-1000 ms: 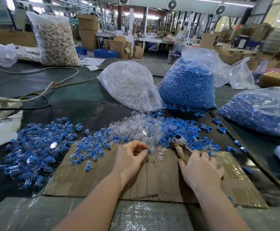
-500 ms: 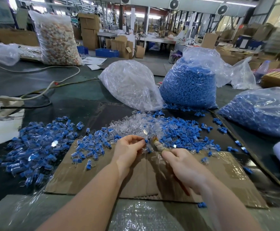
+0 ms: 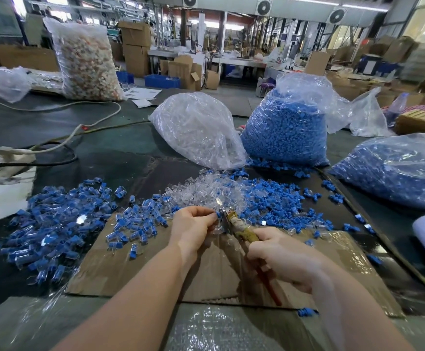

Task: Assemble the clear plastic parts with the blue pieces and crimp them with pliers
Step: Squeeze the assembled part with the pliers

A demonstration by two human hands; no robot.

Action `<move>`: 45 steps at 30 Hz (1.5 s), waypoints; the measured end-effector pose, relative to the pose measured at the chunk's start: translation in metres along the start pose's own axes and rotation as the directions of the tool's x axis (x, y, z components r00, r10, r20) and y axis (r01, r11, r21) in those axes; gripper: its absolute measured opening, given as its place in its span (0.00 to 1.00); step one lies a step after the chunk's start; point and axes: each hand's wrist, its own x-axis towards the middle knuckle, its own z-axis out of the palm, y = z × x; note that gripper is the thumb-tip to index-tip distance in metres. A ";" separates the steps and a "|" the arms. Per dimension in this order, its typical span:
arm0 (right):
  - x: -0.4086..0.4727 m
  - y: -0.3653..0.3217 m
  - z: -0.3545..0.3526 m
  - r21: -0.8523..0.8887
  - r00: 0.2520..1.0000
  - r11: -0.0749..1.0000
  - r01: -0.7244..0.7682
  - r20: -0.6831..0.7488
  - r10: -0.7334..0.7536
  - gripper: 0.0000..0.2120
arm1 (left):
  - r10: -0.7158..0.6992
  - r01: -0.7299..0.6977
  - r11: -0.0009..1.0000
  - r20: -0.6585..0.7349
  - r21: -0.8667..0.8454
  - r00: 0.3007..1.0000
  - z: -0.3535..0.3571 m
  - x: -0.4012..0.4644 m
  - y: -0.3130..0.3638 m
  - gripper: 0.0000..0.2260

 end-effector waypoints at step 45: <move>0.018 0.035 -0.011 -0.580 0.789 0.791 -0.198 -0.573 -0.223 0.27 | 0.553 -0.117 0.399 -0.137 0.909 0.822 -0.075 0.011 0.006 0.09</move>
